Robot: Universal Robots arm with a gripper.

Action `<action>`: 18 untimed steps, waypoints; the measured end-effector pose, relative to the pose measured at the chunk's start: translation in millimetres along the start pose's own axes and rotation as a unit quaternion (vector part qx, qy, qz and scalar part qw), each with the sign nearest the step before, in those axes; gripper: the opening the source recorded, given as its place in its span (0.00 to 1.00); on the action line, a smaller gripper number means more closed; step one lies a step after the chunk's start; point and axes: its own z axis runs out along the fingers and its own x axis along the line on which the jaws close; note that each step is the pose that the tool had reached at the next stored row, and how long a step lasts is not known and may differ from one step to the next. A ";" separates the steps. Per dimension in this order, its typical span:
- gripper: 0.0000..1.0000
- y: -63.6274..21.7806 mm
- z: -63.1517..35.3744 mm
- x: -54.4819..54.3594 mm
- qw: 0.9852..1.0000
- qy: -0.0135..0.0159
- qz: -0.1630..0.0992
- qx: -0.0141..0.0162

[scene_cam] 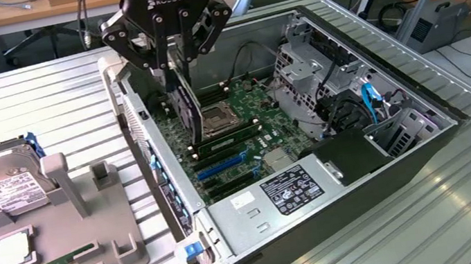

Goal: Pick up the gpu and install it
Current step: 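Pick up the gpu and move the gpu toward the slot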

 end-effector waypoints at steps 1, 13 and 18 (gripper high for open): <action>0.26 0.1 0.1 -1.6 1.000 0.000 0.000 0.000; 0.26 1.5 2.2 -10.9 1.000 0.000 0.000 0.000; 0.26 1.6 2.8 -11.7 1.000 0.000 0.000 0.000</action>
